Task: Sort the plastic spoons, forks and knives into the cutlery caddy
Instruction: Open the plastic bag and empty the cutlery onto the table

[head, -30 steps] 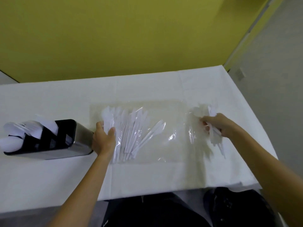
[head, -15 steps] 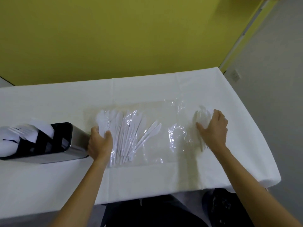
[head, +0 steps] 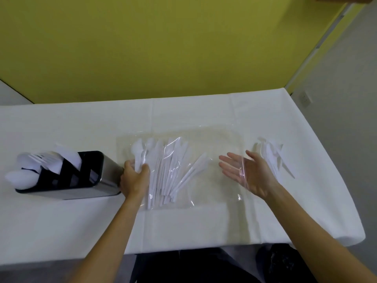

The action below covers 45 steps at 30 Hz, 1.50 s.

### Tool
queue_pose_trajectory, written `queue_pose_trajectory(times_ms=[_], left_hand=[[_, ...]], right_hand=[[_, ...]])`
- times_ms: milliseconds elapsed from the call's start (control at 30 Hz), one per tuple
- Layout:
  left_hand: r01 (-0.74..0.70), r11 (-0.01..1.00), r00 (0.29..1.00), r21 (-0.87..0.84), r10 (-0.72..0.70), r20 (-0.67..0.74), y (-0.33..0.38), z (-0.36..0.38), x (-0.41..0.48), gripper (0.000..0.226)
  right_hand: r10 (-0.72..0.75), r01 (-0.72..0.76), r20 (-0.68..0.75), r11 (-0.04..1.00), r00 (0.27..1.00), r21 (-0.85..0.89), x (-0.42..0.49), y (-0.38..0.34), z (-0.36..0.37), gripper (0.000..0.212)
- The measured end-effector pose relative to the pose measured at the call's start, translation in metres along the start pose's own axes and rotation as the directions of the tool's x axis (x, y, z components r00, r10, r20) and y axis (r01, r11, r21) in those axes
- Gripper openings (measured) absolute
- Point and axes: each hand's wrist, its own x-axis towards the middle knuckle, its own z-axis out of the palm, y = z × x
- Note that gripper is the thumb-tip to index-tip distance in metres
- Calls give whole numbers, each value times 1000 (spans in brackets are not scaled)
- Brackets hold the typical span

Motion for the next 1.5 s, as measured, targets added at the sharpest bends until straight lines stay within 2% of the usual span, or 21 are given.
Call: queue_pose_trajectory(times_ms=[33, 67, 100, 167, 233, 300, 333, 400, 433, 500, 567, 667, 700, 767, 833, 867, 1000, 1100, 1233, 1333, 1500], left_hand=[[16, 999, 1000, -49, -16, 13, 1, -1, -1, 39], [25, 994, 1000, -109, -23, 19, 1, -2, -1, 36], [24, 985, 999, -169, -20, 25, 3, -4, -3, 33], [-12, 964, 999, -267, 21, 33, 6, -7, -8, 31], [-72, 945, 994, -320, 93, 51, 10, -8, -15, 25], [-102, 922, 986, -373, 144, 85, 17, -11, -21, 21], [-100, 907, 981, -410, 159, 112, 22, -13, -24, 21], [-72, 873, 965, -482, 183, 187, 34, -14, -29, 13], [-76, 874, 953, -481, 205, 223, 39, -14, -31, 9], [-96, 890, 933, -445, 237, 272, 46, -13, -33, 13], [-90, 900, 940, -426, 218, 263, 50, -17, -29, 12], [-39, 907, 950, -420, 164, 266, 50, -24, -18, 15], [-15, 904, 948, -428, 149, 282, 50, -25, -17, 16], [28, 903, 944, -429, 117, 308, 50, -25, -17, 20], [37, 912, 944, -408, 102, 314, 50, -25, -18, 19], [33, 918, 945, -396, 100, 311, 50, -26, -18, 16], [6, 952, 954, -305, 86, 288, 46, -28, -14, 8], [-41, 971, 960, -237, 104, 259, 42, -28, -10, 19], [-78, 983, 974, -167, 111, 198, 40, -27, -6, 25], [-115, 987, 988, -114, 125, 85, 37, -27, -3, 21], [-136, 990, 990, -24, 135, -46, 43, -35, -7, 23]], right_hand=[[81, -90, 59, 983, 995, 162, -1, 0, 1, 45], [138, -157, 95, 960, 986, 231, 2, 3, 1, 41], [188, -210, 119, 956, 975, 206, 3, 7, 5, 32], [260, -257, -9, 950, 966, -177, 10, 12, 8, 9], [313, -317, -91, 815, 945, -486, 18, 15, 15, 17], [369, -342, -103, 671, 924, -658, 29, 17, 19, 21], [377, -306, -62, 635, 924, -710, 36, 18, 20, 20], [382, -231, 38, 633, 924, -739, 45, 25, 27, 21], [362, -188, 79, 643, 929, -743, 47, 29, 32, 21], [293, -88, 170, 696, 941, -713, 46, 39, 42, 7], [200, 20, 267, 765, 943, -643, 44, 44, 47, 22], [119, 181, 399, 750, 909, -636, 40, 46, 52, 30], [102, 183, 394, 763, 913, -620, 42, 48, 51, 30], [66, 110, 287, 825, 955, -555, 46, 53, 52, 33], [69, 20, 174, 885, 982, -465, 55, 57, 48, 48], [79, 1, 169, 903, 982, -429, 56, 58, 48, 50], [109, -6, 246, 922, 963, -386, 55, 52, 56, 22], [104, 3, 261, 926, 960, -377, 57, 49, 57, 21], [120, -3, 226, 888, 967, -460, 61, 49, 58, 25], [140, -54, 223, 934, 965, -353, 62, 46, 57, 35], [41, -14, 79, 948, 996, -317, 60, 27, 39, 34]])
